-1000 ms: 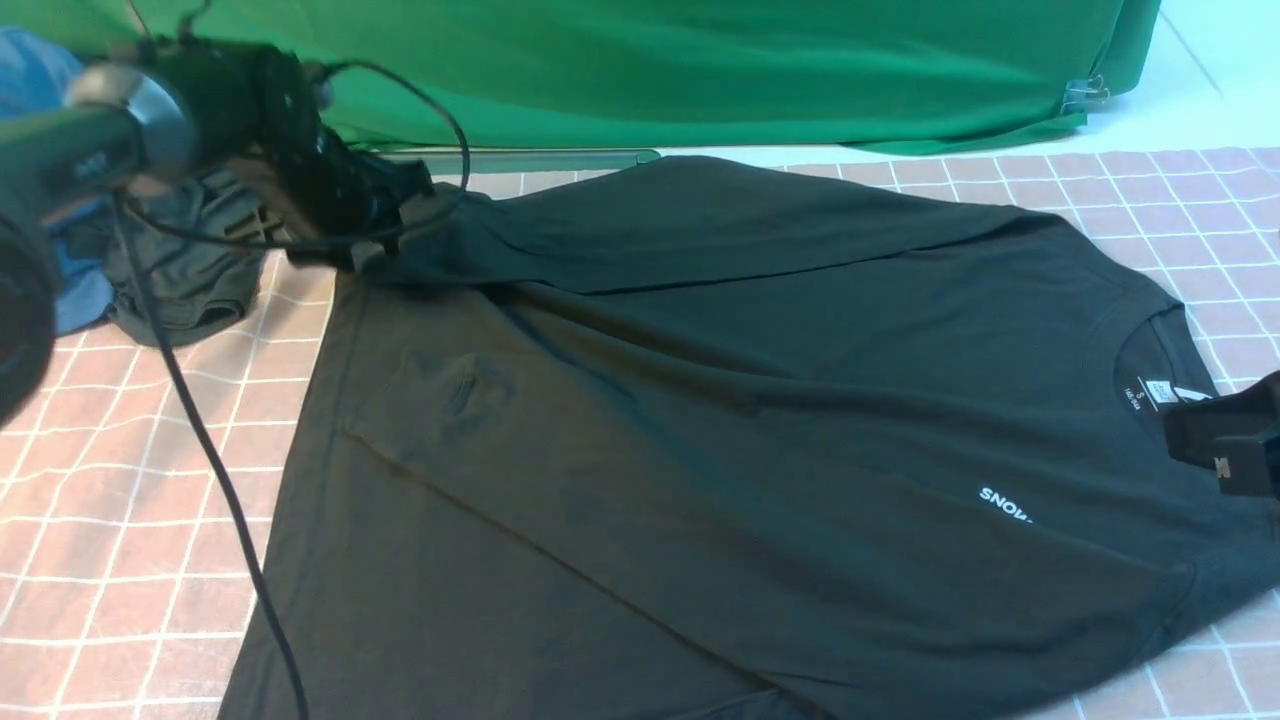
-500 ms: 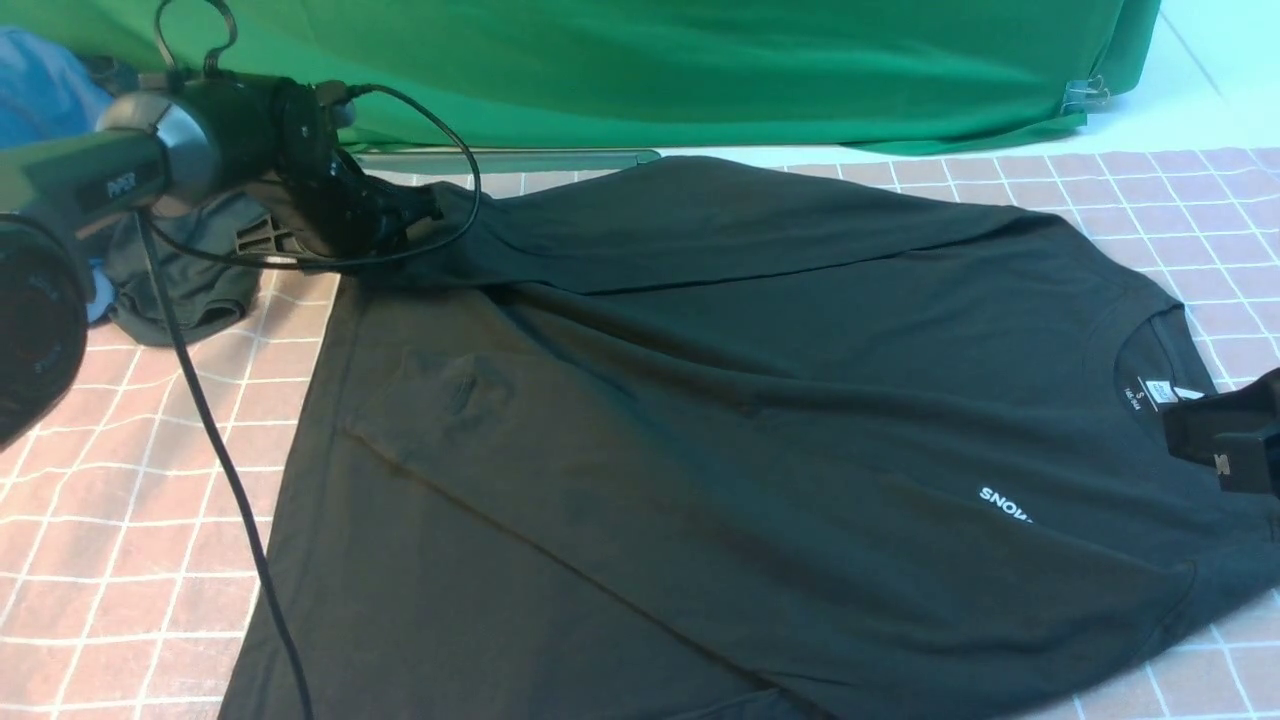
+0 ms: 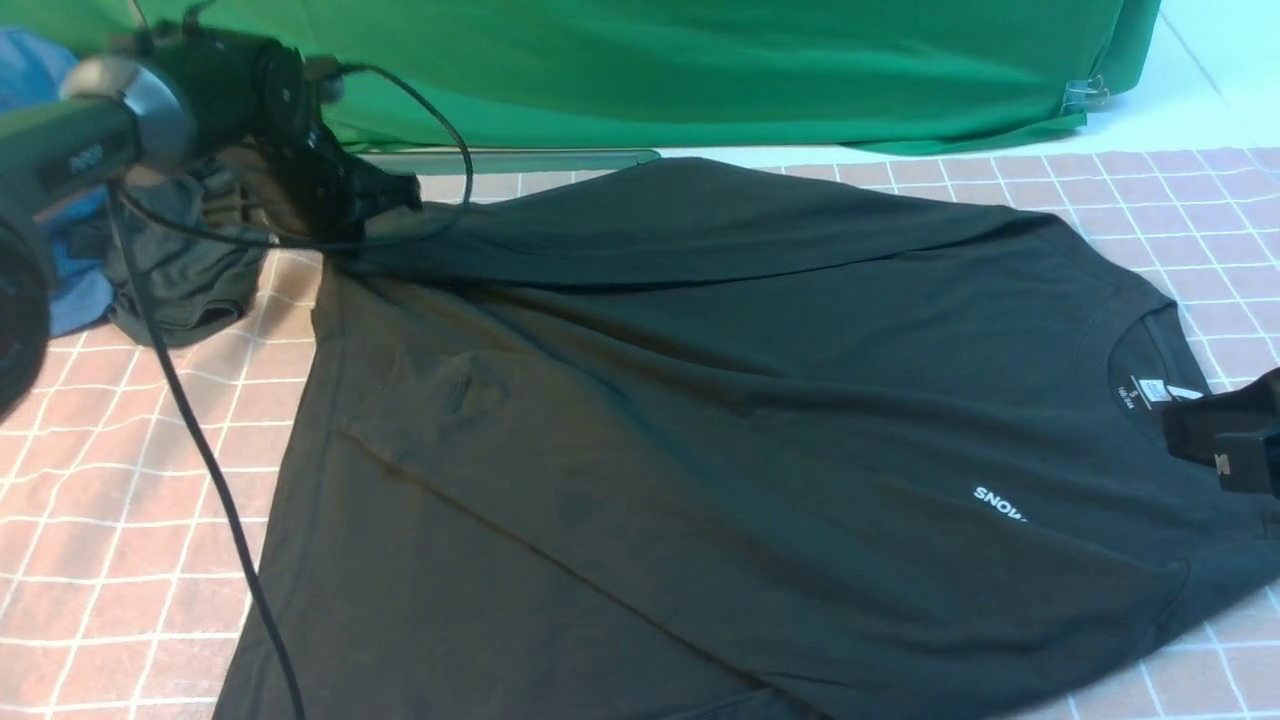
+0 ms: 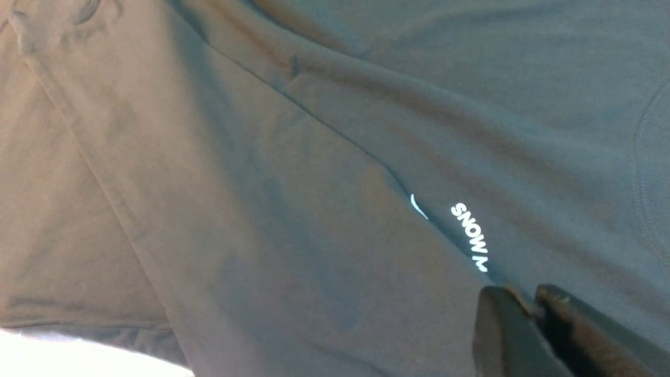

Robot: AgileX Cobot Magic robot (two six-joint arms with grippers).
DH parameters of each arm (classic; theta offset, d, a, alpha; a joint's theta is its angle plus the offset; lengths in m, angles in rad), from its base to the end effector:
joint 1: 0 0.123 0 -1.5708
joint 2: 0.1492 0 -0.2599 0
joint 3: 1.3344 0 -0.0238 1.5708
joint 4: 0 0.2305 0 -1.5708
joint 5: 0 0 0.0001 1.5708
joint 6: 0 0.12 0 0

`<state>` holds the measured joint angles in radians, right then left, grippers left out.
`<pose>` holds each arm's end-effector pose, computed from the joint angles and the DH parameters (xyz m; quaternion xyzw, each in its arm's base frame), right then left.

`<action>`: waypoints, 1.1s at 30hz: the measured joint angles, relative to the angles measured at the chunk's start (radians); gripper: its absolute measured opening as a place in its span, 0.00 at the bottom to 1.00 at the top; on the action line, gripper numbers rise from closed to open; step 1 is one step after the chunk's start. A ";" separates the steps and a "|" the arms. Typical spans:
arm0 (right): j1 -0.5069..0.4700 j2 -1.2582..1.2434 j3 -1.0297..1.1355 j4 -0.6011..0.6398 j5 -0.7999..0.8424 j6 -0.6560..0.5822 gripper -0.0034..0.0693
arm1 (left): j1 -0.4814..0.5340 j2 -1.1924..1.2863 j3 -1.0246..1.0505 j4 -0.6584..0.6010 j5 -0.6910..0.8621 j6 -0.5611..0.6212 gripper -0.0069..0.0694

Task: Fold a long-sleeved shirt over a pink coffee tablecloth.
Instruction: 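Grab the top left corner of the dark shirt with the left gripper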

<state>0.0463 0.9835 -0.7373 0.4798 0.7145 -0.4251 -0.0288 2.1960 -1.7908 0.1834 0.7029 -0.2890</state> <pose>0.1976 0.0455 0.2621 -0.1009 0.9147 0.1414 0.3650 0.4714 0.0006 0.1582 -0.0736 0.9569 0.0322 0.2790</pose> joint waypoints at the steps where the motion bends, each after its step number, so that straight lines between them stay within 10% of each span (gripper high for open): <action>1: 0.000 0.000 0.000 0.000 0.000 0.000 0.20 | 0.000 -0.005 0.000 -0.002 0.000 -0.005 0.15; 11: 0.000 0.000 0.000 0.000 0.018 0.001 0.21 | 0.000 -0.008 0.001 -0.009 -0.036 0.008 0.28; 19: 0.000 0.000 0.000 0.000 0.045 0.001 0.22 | 0.000 -0.008 0.001 -0.073 0.015 0.009 0.66; 33: 0.000 0.000 0.000 0.000 0.045 0.001 0.24 | 0.000 0.069 -0.002 -0.091 0.008 0.012 0.67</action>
<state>0.0463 0.9835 -0.7373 0.4798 0.7594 -0.4240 -0.0288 2.2646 -1.7927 0.0924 0.7105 -0.2771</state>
